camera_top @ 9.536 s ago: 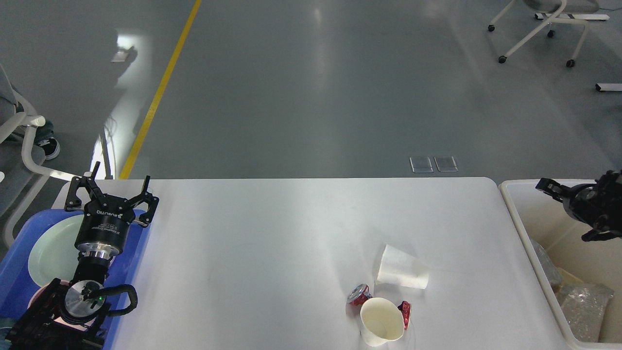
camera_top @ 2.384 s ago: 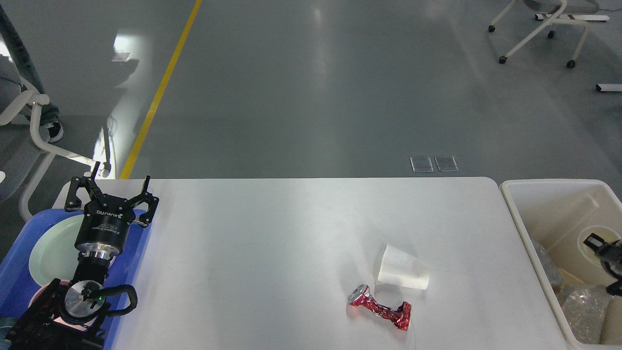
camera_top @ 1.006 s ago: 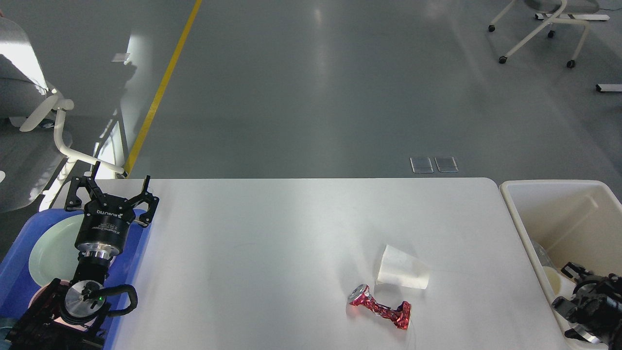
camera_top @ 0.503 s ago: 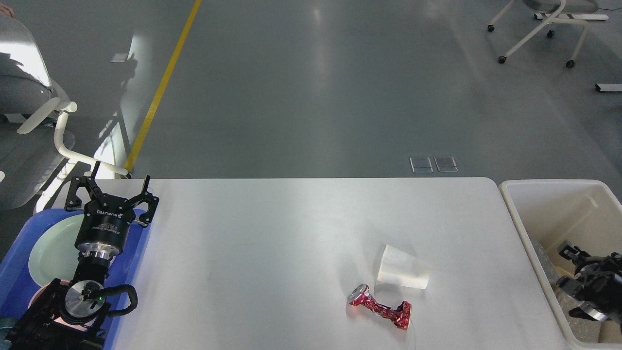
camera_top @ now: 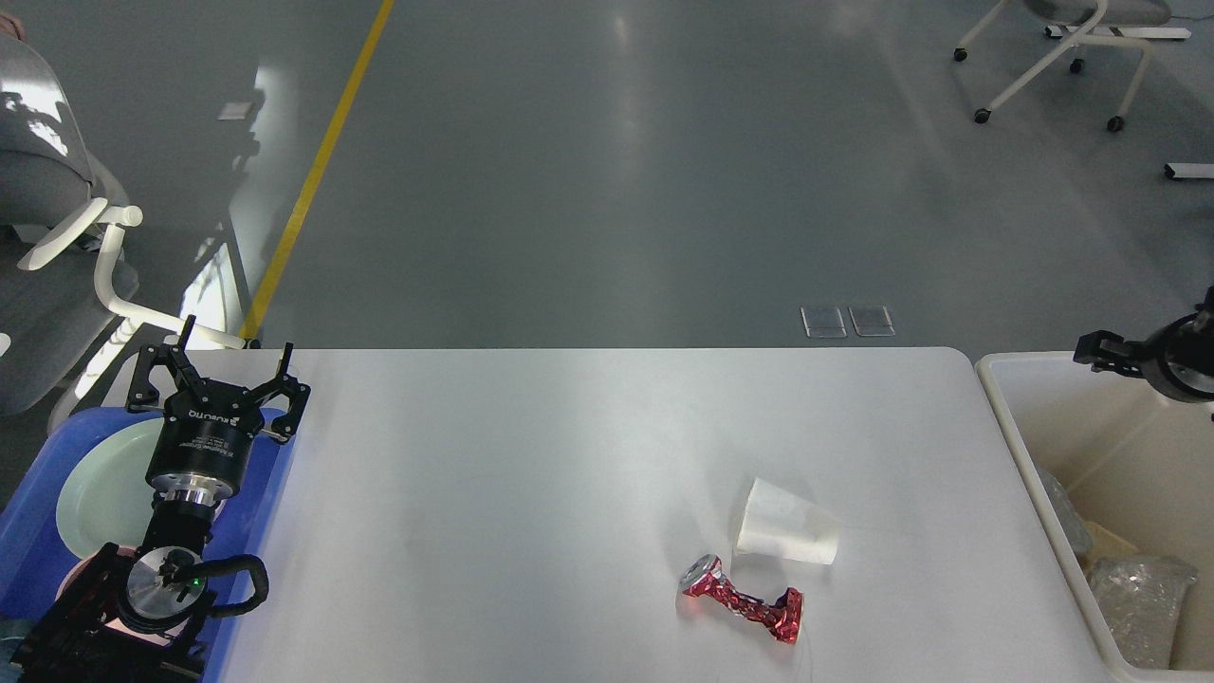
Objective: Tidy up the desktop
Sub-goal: 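Raise the right gripper out of the bin toward the second cup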
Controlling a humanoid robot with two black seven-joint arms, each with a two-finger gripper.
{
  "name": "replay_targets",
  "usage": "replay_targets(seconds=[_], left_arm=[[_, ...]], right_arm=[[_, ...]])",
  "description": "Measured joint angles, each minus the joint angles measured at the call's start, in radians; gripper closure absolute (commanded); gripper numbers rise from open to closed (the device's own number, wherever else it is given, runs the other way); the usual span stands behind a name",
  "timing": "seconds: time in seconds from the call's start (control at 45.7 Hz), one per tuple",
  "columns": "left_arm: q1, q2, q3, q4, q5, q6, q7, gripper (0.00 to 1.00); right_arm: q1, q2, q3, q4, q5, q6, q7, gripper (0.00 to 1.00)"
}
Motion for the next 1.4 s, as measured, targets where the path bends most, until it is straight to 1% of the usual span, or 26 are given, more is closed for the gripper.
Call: replay_targets(seconds=[0.109, 0.219, 0.284, 0.372, 0.394, 0.525, 0.612, 0.656, 0.787, 0.919, 1.4], left_arm=[[0.000, 0.000, 0.000, 0.000, 0.000, 0.000, 0.000, 0.03], [0.000, 0.000, 0.000, 0.000, 0.000, 0.000, 0.000, 0.03], [0.000, 0.000, 0.000, 0.000, 0.000, 0.000, 0.000, 0.03], [0.000, 0.000, 0.000, 0.000, 0.000, 0.000, 0.000, 0.03], [0.000, 0.000, 0.000, 0.000, 0.000, 0.000, 0.000, 0.03], [0.000, 0.000, 0.000, 0.000, 0.000, 0.000, 0.000, 0.03], [0.000, 0.000, 0.000, 0.000, 0.000, 0.000, 0.000, 0.03], [0.000, 0.000, 0.000, 0.000, 0.000, 0.000, 0.000, 0.03], [0.000, 0.000, 0.000, 0.000, 0.000, 0.000, 0.000, 0.03], [0.000, 0.000, 0.000, 0.000, 0.000, 0.000, 0.000, 0.03], [0.000, 0.000, 0.000, 0.000, 0.000, 0.000, 0.000, 0.03]], right_arm=[[0.138, 0.027, -0.027, 0.039, 0.002, 0.164, -0.002, 0.00], [0.306, 0.038, -0.044, 0.140, 0.002, 0.307, -0.006, 0.00], [0.416, 0.047, -0.062, 0.221, 0.003, 0.370, -0.008, 0.00], [0.551, 0.081, -0.091, 0.334, 0.007, 0.419, -0.009, 0.00], [0.621, 0.102, -0.107, 0.405, 0.008, 0.429, -0.010, 0.00], [0.768, 0.153, -0.123, 0.579, 0.023, 0.436, -0.010, 0.00], [0.859, 0.194, -0.126, 0.690, 0.068, 0.437, -0.011, 0.00], [0.936, 0.226, -0.125, 0.776, 0.119, 0.437, -0.011, 0.00], [1.028, 0.278, -0.119, 0.875, 0.199, 0.432, -0.011, 0.00], [1.047, 0.306, -0.116, 0.899, 0.232, 0.426, -0.012, 0.00], [1.043, 0.306, -0.116, 0.899, 0.239, 0.424, -0.012, 0.00]])
